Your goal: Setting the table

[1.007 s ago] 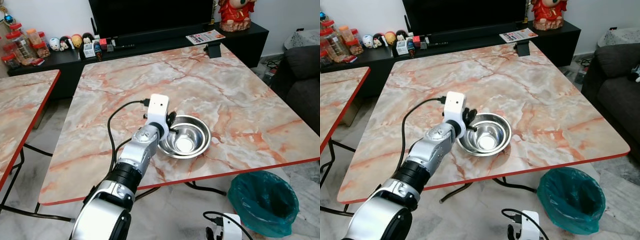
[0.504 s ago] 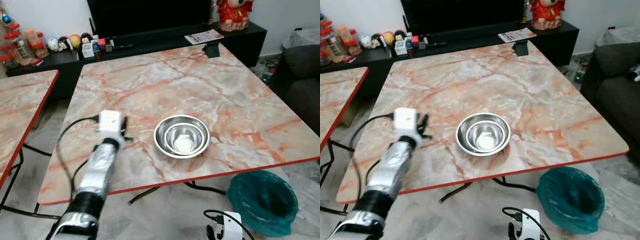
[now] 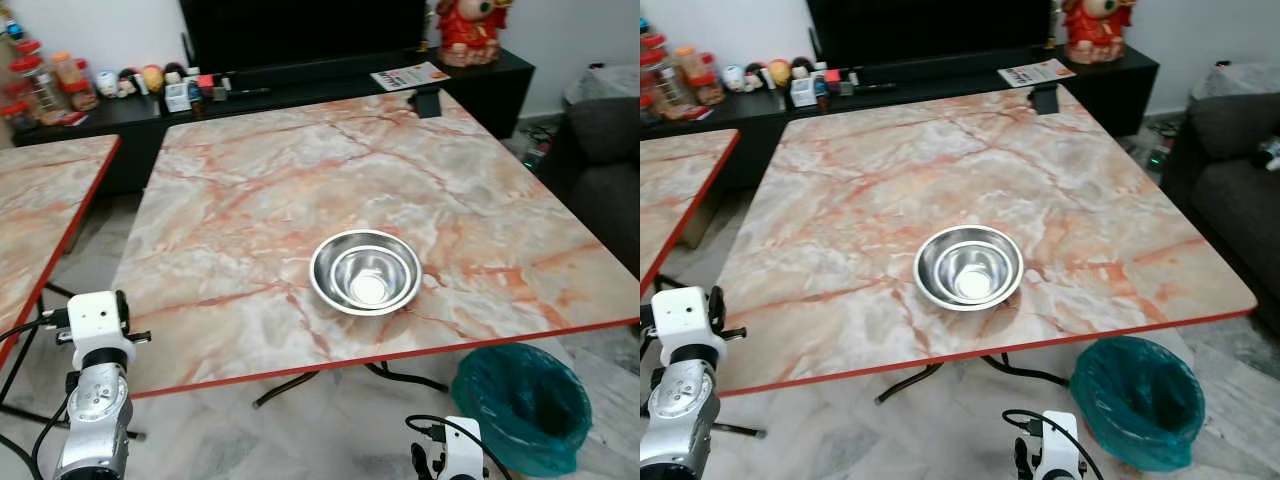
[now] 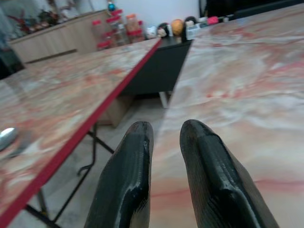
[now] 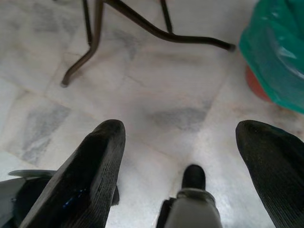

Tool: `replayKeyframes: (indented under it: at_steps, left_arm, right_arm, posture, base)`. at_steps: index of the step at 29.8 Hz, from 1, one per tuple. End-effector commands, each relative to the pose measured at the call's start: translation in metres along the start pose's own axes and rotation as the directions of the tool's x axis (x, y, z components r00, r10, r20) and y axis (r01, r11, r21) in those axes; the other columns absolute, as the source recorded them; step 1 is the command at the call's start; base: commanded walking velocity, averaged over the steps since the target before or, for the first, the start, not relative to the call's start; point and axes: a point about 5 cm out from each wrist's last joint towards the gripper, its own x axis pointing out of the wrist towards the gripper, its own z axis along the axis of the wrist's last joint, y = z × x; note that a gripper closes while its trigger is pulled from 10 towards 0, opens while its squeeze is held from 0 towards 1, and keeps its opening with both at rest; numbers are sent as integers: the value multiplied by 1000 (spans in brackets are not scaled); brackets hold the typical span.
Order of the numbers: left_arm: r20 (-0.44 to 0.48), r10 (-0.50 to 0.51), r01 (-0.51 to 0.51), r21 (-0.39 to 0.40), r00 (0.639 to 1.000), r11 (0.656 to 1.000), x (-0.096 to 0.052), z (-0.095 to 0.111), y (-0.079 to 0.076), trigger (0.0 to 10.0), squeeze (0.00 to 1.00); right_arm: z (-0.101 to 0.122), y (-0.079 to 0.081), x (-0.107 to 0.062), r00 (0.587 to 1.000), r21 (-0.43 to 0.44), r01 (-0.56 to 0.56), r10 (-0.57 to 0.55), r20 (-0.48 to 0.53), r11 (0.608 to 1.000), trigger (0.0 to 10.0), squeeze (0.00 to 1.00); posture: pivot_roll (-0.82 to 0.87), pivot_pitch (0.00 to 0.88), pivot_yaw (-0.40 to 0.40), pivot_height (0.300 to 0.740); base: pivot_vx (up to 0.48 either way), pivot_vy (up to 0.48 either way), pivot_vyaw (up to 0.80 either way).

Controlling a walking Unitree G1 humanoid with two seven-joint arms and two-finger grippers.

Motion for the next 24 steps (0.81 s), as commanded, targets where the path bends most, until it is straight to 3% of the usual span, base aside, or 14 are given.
replayKeyframes:
  at_steps: [1,5,8,16,24]
  left_arm:
    - [9,24,-24,-9,1000,1000,-2,0,9,10000,0]
    - [76,-28,33,-59,997,998,5,18,-12,10000,0]
    - [128,-65,76,-87,990,993,11,33,-28,10000,0]
    - [197,-106,132,-125,975,983,16,56,-42,10000,0]
    - [204,-112,142,-140,973,980,17,62,-44,10000,0]
  right_arm:
    - [-2,5,0,1000,-14,-18,18,-8,1000,10000,0]
    - [0,4,0,1000,-23,-20,20,2,1000,10000,0]
    - [0,3,0,1000,-23,-9,10,12,1000,10000,0]
    - [-1,4,0,1000,-8,-14,14,12,1000,10000,0]
    - [-2,7,0,1000,0,-22,22,10,1000,10000,0]
  posture:
    - [94,0,79,728]
    - [94,0,78,728]
    - [92,0,78,728]
    - [87,0,84,728]
    - [88,0,88,728]
  base:
    - [0,0,0]
    - [0,0,0]
    - [0,0,719]
    - [0,0,800]
    - [0,0,800]
